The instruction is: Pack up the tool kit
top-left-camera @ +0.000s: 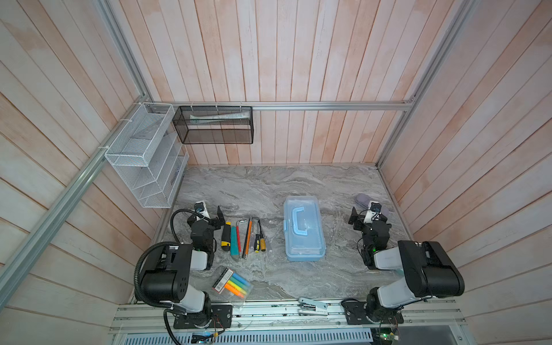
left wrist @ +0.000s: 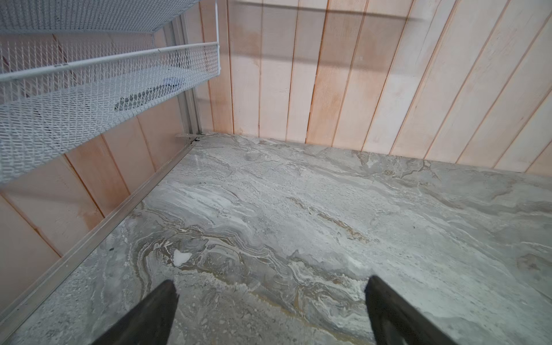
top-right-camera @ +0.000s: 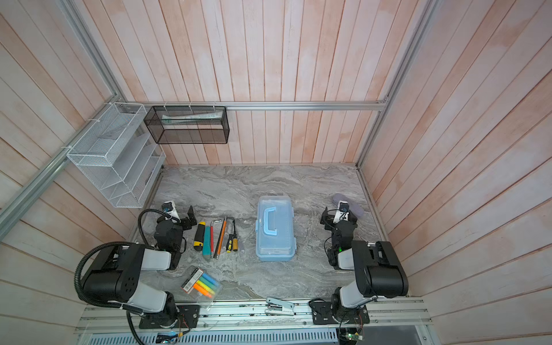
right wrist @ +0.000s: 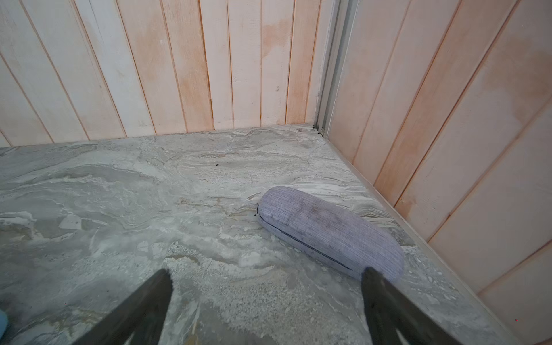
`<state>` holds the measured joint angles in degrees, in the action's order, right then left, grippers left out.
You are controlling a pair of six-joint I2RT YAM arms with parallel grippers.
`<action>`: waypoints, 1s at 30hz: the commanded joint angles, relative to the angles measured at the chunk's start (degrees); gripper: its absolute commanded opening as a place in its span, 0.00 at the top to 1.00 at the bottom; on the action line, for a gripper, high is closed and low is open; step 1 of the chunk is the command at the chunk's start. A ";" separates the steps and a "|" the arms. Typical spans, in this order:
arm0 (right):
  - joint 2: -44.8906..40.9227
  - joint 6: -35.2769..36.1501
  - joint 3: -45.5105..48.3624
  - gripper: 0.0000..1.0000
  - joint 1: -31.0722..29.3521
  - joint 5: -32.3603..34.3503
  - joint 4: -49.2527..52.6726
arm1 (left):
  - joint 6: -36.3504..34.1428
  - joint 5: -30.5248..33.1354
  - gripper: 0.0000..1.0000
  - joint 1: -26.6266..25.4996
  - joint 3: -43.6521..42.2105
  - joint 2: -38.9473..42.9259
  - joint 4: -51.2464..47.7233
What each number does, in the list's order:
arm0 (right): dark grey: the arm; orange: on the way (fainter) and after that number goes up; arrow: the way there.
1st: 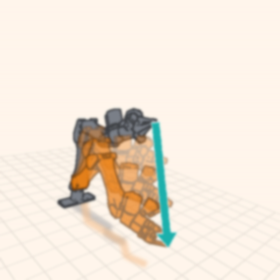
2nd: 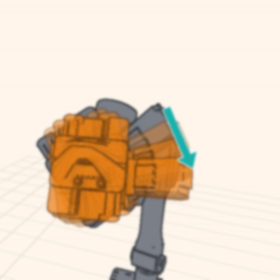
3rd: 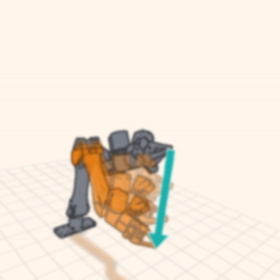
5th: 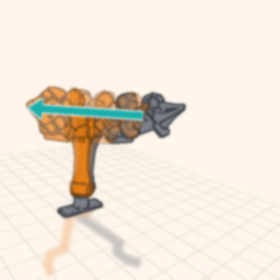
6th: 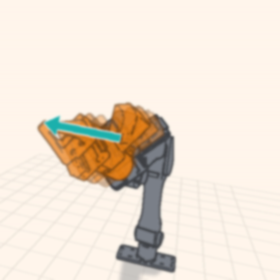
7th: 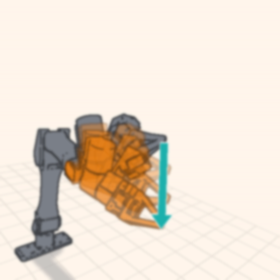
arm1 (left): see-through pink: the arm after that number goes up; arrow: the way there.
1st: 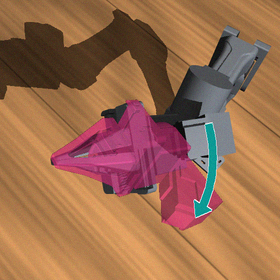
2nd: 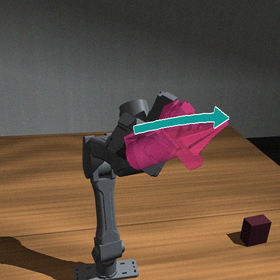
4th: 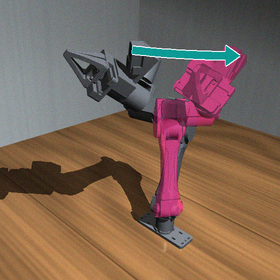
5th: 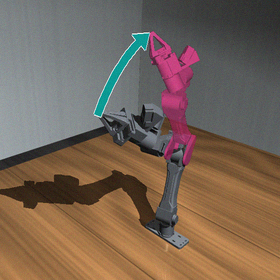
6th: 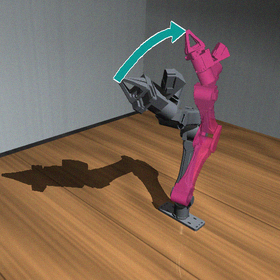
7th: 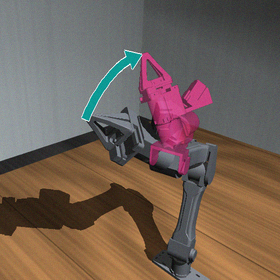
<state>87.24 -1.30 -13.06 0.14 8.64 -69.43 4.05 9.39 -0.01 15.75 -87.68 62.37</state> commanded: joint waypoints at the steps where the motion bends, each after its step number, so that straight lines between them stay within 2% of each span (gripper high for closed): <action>1: -0.14 -0.33 -0.82 0.02 0.29 -0.65 0.08 | -0.63 -0.77 0.00 0.27 0.35 -0.14 1.10; 30: -0.23 -0.40 -0.91 0.02 0.74 -1.78 0.42 | -0.62 -0.81 0.00 0.27 0.38 -0.17 1.01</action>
<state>87.24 -1.32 -13.08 0.54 7.53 -69.41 4.05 9.21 -0.01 15.75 -87.68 62.37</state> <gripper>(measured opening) 0.980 0.998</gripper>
